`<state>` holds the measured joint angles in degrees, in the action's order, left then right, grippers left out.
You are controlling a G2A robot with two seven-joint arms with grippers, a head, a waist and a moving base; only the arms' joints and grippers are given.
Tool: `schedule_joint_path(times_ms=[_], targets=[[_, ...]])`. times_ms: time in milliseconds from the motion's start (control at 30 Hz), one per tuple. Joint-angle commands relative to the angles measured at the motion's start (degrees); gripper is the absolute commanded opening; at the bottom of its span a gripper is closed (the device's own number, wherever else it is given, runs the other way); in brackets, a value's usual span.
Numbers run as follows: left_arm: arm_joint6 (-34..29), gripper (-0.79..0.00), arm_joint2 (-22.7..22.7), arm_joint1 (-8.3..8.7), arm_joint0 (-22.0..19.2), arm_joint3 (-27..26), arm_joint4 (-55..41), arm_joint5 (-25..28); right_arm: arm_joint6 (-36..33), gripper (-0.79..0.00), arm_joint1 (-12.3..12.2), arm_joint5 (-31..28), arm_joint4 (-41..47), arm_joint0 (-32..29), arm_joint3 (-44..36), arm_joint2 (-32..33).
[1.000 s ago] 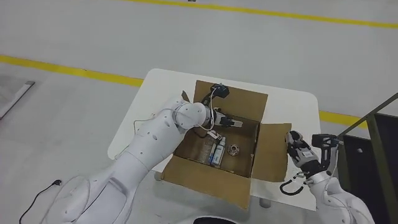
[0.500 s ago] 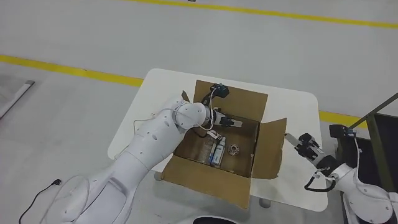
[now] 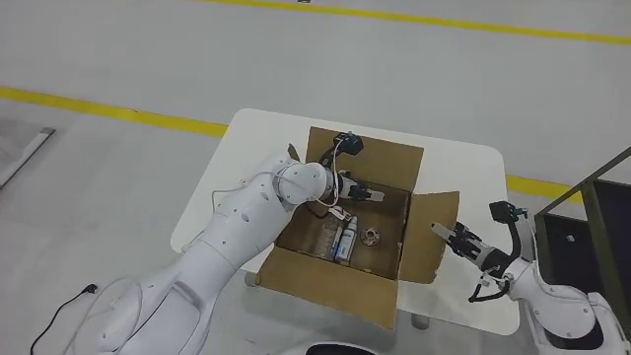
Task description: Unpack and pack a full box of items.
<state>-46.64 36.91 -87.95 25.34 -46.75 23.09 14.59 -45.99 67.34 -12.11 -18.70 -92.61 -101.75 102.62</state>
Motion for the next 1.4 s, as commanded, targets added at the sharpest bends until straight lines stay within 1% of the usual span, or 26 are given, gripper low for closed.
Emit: schedule_joint_path(times_ms=[0, 167, 367, 567, 700, 800, 1367], targets=[[0.0, 0.0, 0.0, 0.0, 0.0, 0.0, 0.0, 0.0, 0.2, -0.785, 0.0, 1.8, 1.0, 0.8, 0.4, -0.3], [0.0, 0.0, 0.0, 0.0, 0.0, 0.0, 0.0, 0.0, 3.3, -0.785, 0.0, 6.8, 1.3, 2.6, 0.9, -1.5], [0.0, 0.0, 0.0, 0.0, 0.0, 0.0, 0.0, 0.0, 8.0, -0.785, 0.5, 13.3, 4.8, 4.6, 1.7, -3.6], [0.0, 0.0, 0.0, 0.0, 0.0, 0.0, 0.0, 0.0, 12.6, -0.785, 0.6, 17.3, 5.9, 5.2, 0.0, -3.8], [0.0, 0.0, 0.0, 0.0, 0.0, 0.0, 0.0, 0.0, 13.2, -0.785, 0.6, 18.3, 7.2, 5.2, -1.3, -3.7], [0.0, 0.0, 0.0, 0.0, 0.0, 0.0, 0.0, 0.0, 10.6, -0.785, 0.3, 17.7, 6.4, 5.4, -1.5, -3.7], [0.0, 0.0, 0.0, 0.0, 0.0, 0.0, 0.0, 0.0, 10.6, -0.785, 0.3, 17.7, 6.4, 5.4, -1.5, -3.7]])
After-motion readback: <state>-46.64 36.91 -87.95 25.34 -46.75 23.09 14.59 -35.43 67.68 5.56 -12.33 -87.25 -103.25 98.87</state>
